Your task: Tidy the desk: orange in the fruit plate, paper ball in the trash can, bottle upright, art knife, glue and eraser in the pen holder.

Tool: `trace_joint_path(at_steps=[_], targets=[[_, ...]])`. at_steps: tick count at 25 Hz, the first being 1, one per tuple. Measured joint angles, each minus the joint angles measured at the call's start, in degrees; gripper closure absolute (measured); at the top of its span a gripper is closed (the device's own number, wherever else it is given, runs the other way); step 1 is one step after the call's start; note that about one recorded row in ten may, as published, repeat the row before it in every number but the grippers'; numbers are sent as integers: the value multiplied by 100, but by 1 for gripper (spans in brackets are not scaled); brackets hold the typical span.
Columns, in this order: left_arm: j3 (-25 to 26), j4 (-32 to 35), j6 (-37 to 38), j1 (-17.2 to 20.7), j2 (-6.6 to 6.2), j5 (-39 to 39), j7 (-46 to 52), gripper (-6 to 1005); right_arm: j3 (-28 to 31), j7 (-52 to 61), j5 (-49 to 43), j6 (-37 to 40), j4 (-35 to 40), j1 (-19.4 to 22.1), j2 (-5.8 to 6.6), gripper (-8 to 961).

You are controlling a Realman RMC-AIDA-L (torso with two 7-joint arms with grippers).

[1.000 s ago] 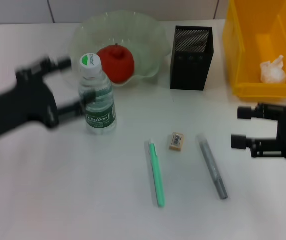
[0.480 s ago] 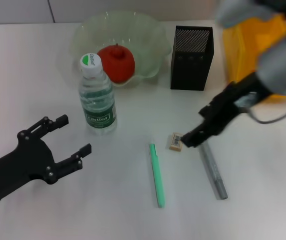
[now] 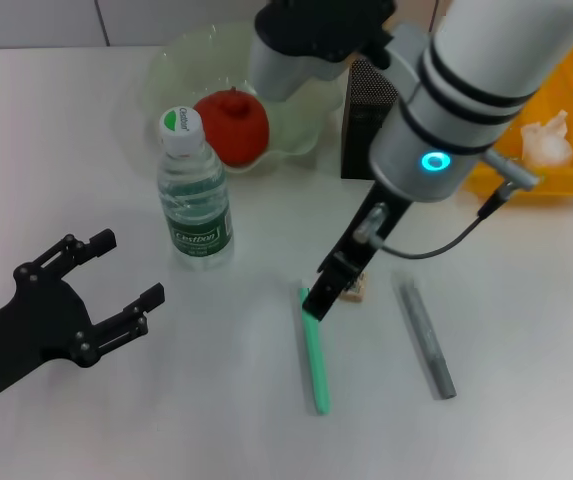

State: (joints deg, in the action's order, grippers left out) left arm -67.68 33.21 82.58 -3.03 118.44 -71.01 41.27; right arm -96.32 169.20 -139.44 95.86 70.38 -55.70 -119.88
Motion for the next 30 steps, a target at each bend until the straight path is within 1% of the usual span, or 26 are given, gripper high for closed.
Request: trace_joint_path(at_steps=[3,8,23,30], targets=[[5,-31,1,-13,1,11,-1,183,-150,3,143,-199,-456,-181,-1,147],[36,-109,8,-63,4,18,-30,183,-512,14,154,-602,-861,-270,-1,148],[53,-143,-6,-109,8,26,-58,183,-961,17,371,-1492,-1397,-315,0,149],[53,-268,-28,-152,13,23,-72,183,-1093,-3,565,-1718,-1605,-360,0,149]])
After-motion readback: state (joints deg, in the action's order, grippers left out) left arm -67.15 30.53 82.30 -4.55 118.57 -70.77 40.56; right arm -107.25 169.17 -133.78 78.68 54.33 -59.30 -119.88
